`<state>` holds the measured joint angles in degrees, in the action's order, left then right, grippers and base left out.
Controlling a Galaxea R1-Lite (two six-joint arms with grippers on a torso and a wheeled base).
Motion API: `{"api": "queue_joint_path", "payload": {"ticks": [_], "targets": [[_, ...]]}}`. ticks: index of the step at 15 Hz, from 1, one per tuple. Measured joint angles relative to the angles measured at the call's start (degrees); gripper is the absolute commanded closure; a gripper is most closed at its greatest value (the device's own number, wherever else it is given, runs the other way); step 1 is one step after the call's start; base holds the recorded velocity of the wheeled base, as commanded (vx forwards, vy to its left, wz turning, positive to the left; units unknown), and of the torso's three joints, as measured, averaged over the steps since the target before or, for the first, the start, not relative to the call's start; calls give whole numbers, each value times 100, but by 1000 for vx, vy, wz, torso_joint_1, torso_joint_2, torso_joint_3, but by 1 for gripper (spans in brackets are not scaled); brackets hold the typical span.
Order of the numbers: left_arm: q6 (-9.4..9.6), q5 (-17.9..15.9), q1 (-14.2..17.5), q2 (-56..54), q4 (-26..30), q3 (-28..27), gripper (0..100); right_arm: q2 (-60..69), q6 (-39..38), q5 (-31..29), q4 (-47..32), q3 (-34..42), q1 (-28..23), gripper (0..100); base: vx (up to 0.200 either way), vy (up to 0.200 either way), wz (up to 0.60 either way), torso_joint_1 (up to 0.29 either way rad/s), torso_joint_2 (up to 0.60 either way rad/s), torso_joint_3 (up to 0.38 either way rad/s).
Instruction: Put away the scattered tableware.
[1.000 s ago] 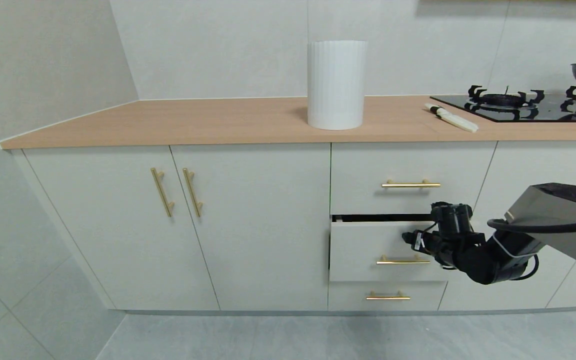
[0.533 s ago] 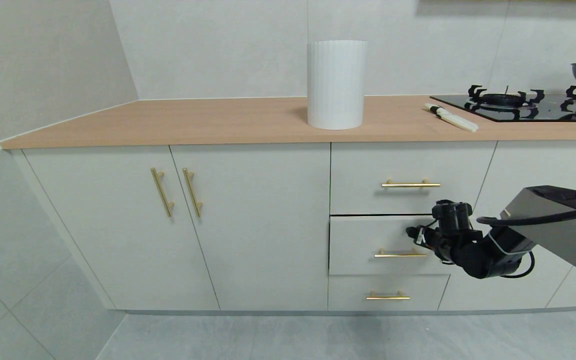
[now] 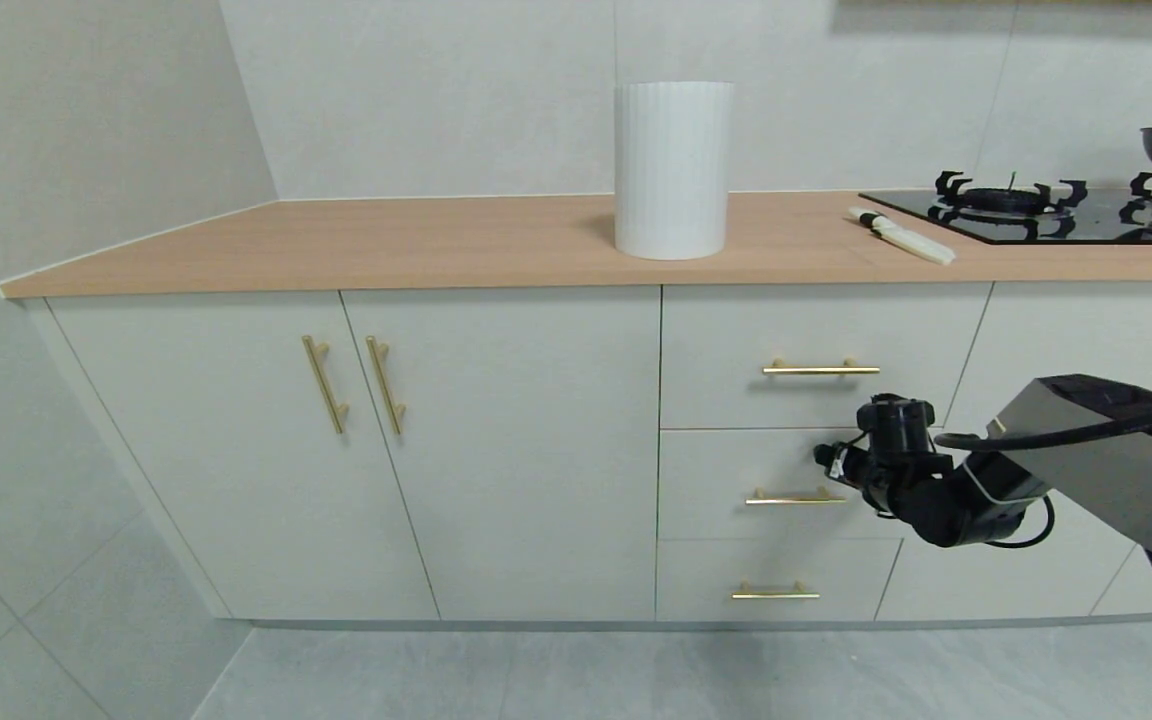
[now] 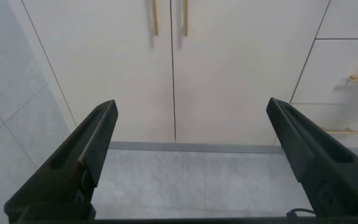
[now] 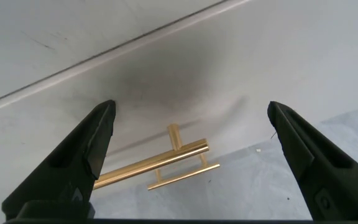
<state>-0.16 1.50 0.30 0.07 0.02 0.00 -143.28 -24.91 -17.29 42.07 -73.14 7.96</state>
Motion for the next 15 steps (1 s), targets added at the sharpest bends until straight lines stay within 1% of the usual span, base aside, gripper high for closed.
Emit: {"api": "queue_joint_path", "payload": {"ticks": [4, 6, 8, 11, 15], "targets": [[0, -2, 2, 0, -2, 0, 0, -11, -5, -33, 54, 32, -9, 0, 0, 0, 0, 0, 0, 0], [0, -2, 2, 0, -2, 0, 0, 177, 2, -17, 68, 346, -16, 0, 0, 0, 0, 0, 0, 0], [0, -2, 2, 0, -2, 0, 0, 568, 71, 10, 57, 868, 20, 0, 0, 0, 0, 0, 0, 0], [0, -2, 0, 0, -2, 0, 0, 1723, 238, 16, 76, 1948, 179, 0, 0, 0, 0, 0, 0, 0], [0, -2, 0, 0, 0, 0, 0, 3989, 433, -245, 40, 3561, 479, 0, 0, 0, 0, 0, 0, 0]]}}
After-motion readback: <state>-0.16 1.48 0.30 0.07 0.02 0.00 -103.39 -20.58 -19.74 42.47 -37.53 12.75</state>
